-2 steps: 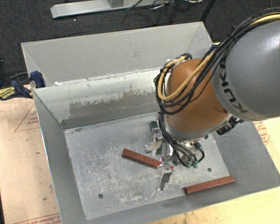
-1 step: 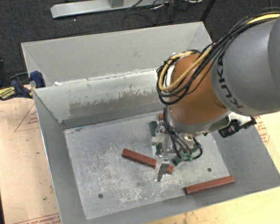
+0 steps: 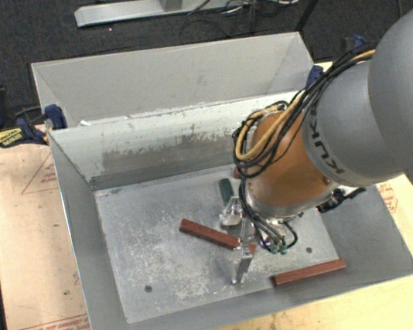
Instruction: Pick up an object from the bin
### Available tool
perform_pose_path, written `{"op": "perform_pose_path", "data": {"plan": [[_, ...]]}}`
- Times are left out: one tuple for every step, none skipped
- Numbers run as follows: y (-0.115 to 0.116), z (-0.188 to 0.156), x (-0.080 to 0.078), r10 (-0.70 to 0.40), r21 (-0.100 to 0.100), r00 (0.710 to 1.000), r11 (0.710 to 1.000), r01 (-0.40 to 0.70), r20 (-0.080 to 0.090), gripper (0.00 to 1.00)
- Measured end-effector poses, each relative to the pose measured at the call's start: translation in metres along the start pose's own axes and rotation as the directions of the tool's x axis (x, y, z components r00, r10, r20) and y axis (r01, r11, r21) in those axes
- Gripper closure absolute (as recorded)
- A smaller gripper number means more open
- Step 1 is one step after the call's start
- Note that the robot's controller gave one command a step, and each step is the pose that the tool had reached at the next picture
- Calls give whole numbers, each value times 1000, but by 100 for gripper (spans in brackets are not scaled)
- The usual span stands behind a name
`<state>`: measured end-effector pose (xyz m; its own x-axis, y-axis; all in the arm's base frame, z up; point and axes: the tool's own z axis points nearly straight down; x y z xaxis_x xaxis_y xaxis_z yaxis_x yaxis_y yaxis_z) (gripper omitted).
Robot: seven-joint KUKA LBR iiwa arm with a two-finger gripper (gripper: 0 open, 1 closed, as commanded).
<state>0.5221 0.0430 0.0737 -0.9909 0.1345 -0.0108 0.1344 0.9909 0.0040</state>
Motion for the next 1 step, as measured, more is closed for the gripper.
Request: {"op": "perform_pose_path", "data": {"plan": [[17, -4, -21, 429, 6, 903, 903, -429, -1, 100]]}}
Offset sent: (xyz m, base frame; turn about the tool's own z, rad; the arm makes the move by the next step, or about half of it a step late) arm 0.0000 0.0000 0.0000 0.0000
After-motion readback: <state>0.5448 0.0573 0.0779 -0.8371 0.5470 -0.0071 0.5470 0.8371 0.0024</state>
